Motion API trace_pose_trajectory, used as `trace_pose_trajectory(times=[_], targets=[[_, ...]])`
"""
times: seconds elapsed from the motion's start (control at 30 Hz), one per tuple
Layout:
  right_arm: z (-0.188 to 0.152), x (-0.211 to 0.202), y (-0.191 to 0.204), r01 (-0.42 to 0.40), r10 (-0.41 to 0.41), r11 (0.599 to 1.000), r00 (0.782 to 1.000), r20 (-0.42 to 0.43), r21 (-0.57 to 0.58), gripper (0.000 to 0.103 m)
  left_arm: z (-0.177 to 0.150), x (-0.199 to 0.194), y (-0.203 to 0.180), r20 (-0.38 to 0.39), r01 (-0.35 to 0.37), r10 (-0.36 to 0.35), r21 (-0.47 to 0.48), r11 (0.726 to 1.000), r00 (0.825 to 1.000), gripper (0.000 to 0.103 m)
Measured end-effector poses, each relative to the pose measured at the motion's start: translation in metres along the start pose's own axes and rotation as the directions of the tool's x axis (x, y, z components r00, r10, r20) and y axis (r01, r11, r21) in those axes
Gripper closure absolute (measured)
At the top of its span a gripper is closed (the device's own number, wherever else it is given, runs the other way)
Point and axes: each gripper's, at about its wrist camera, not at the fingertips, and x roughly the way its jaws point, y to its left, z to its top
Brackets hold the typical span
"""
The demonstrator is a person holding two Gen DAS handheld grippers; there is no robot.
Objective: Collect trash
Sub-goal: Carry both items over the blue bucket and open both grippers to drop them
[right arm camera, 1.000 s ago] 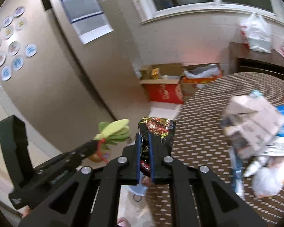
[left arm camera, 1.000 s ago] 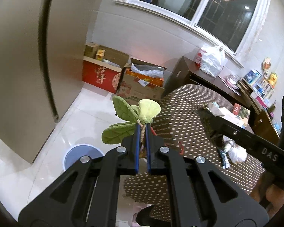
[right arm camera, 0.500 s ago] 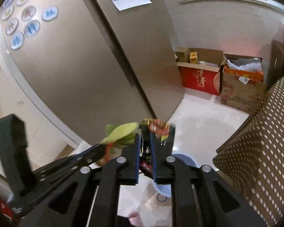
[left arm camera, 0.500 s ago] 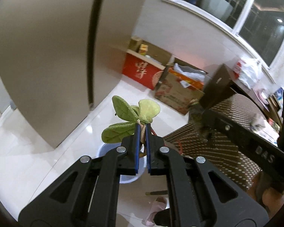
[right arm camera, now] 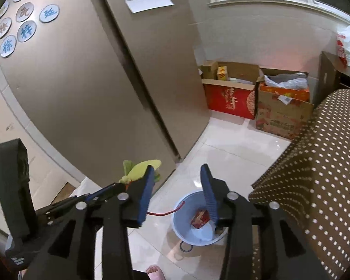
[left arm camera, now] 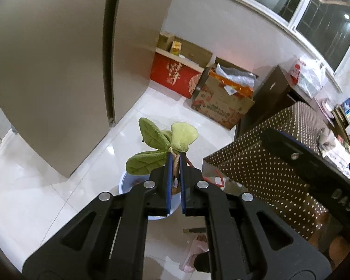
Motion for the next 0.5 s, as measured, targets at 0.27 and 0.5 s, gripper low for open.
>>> trace_pose_trajectory(times=[0.27, 0.5], targets=[[-0.002, -0.012, -0.019, 0.039, -0.041, 0.998, 0.999, 0.037, 0.041, 0.051, 0.009, 0.024, -0.014, -0.051, -0.002, 0.003, 0.024, 1.0, 0.999, 0.097], [0.0, -0.028, -0.033, 0.057, -0.062, 0.996, 0.995, 0.076, 0.065, 0.05, 0.029, 0.035, -0.016, -0.035, -0.048, 0.047, -0.018, 0.999, 0.998, 0.021]])
